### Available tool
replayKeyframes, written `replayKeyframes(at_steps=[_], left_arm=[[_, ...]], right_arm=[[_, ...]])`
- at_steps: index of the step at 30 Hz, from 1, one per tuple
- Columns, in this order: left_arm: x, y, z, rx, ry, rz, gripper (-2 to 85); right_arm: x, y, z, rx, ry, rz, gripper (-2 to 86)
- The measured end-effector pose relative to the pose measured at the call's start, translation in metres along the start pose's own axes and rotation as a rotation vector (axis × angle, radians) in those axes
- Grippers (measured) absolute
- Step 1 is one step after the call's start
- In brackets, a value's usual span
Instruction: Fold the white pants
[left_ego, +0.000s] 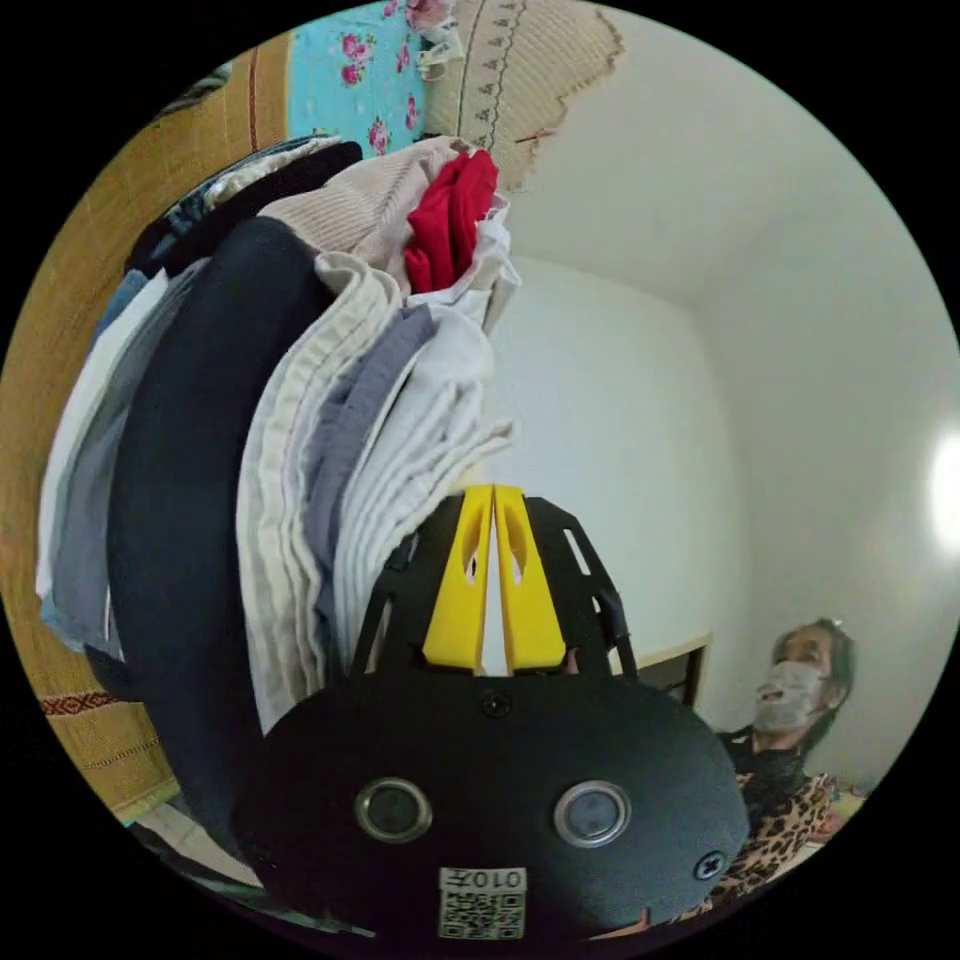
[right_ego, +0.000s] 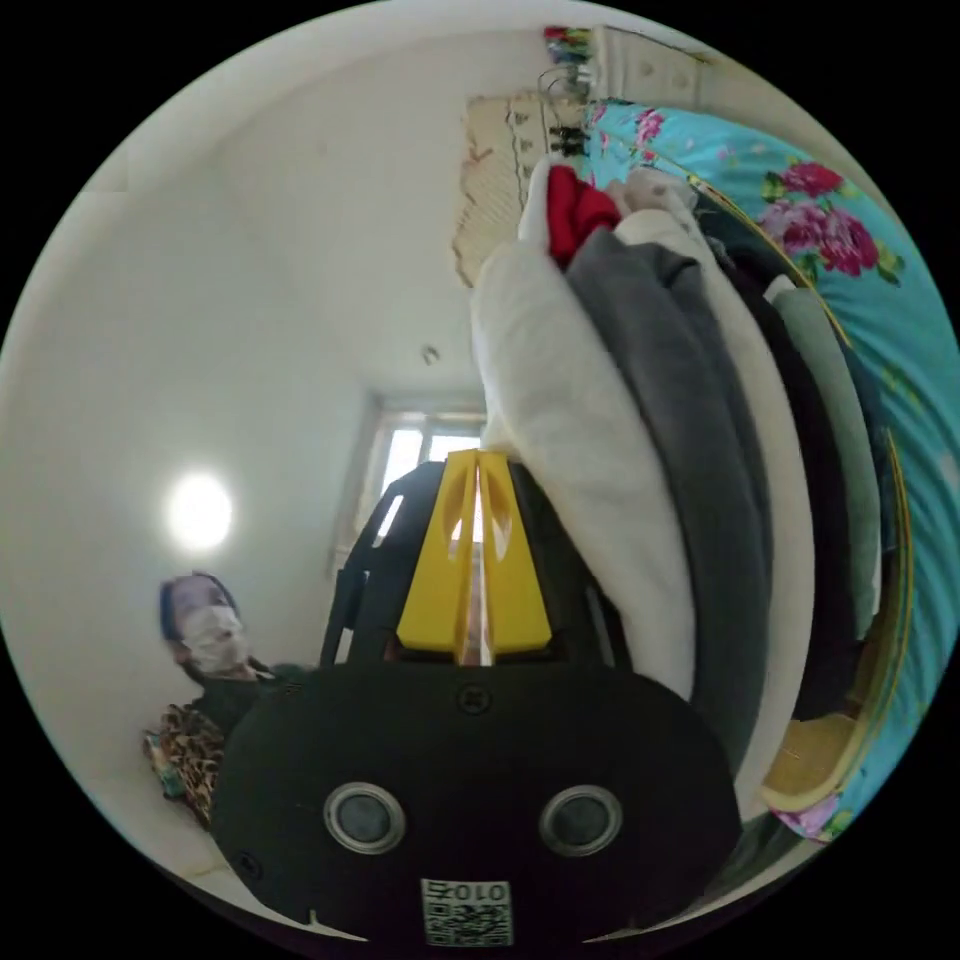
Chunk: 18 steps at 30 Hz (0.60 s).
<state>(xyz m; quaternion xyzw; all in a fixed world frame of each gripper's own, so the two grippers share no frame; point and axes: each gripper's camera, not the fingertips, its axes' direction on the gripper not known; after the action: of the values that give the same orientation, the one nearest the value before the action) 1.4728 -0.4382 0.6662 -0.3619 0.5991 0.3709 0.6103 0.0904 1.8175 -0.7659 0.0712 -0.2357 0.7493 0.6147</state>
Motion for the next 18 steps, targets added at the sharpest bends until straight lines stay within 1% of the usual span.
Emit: replayKeyframes(at_steps=[2,3,6,7,8,9,10,11,12,13,14,15,16,17,18], left_arm=[[0.013,0.008,0.005,-0.06,-0.09,0.064,-0.2],[0.016,0.011,0.006,-0.062,-0.106,0.067,-0.1],[0.017,0.027,0.0,-0.026,-0.029,0.006,-0.1],[0.026,0.037,-0.004,0.0,0.038,0.01,-0.1],[0.047,0.047,-0.009,-0.004,0.086,0.074,-0.1],[0.062,0.052,-0.011,-0.014,0.08,0.119,-0.1],[0.101,0.066,-0.013,-0.042,0.004,0.231,-0.1],[0.15,0.085,-0.01,-0.093,-0.134,0.388,-0.1],[0.177,0.096,-0.006,-0.131,-0.214,0.479,-0.1],[0.228,0.122,0.007,-0.197,-0.385,0.66,-0.2],[0.274,0.153,0.019,-0.208,-0.533,0.82,-0.2],[0.295,0.169,0.024,-0.201,-0.588,0.899,-0.2],[0.335,0.205,0.036,-0.186,-0.674,1.077,-0.2],[0.368,0.244,0.048,-0.154,-0.76,1.256,-0.3],[0.381,0.264,0.053,-0.13,-0.8,1.34,-0.3]], right_arm=[[-0.007,0.002,-0.002,-0.039,0.046,-0.031,2.2],[-0.012,0.002,0.0,-0.073,0.081,-0.048,2.2],[-0.029,0.005,-0.001,-0.057,0.091,-0.041,2.3],[-0.053,0.009,0.002,-0.079,0.074,-0.12,2.3],[-0.07,0.013,0.004,-0.096,0.059,-0.18,2.2],[-0.109,0.022,0.009,-0.137,0.075,-0.291,2.2],[-0.152,0.034,0.017,-0.196,0.207,-0.391,2.1],[-0.174,0.041,0.023,-0.23,0.321,-0.449,2.1],[-0.219,0.058,0.036,-0.27,0.62,-0.57,2.0],[-0.257,0.076,0.051,-0.258,0.942,-0.679,1.9],[-0.275,0.085,0.058,-0.234,1.083,-0.73,1.9],[-0.308,0.105,0.072,-0.155,1.3,-0.844,1.8],[-0.336,0.127,0.086,-0.049,1.437,-0.974,1.6],[-0.349,0.139,0.092,0.011,1.482,-1.04,1.6],[-0.369,0.162,0.102,0.142,1.548,-1.165,1.5]])
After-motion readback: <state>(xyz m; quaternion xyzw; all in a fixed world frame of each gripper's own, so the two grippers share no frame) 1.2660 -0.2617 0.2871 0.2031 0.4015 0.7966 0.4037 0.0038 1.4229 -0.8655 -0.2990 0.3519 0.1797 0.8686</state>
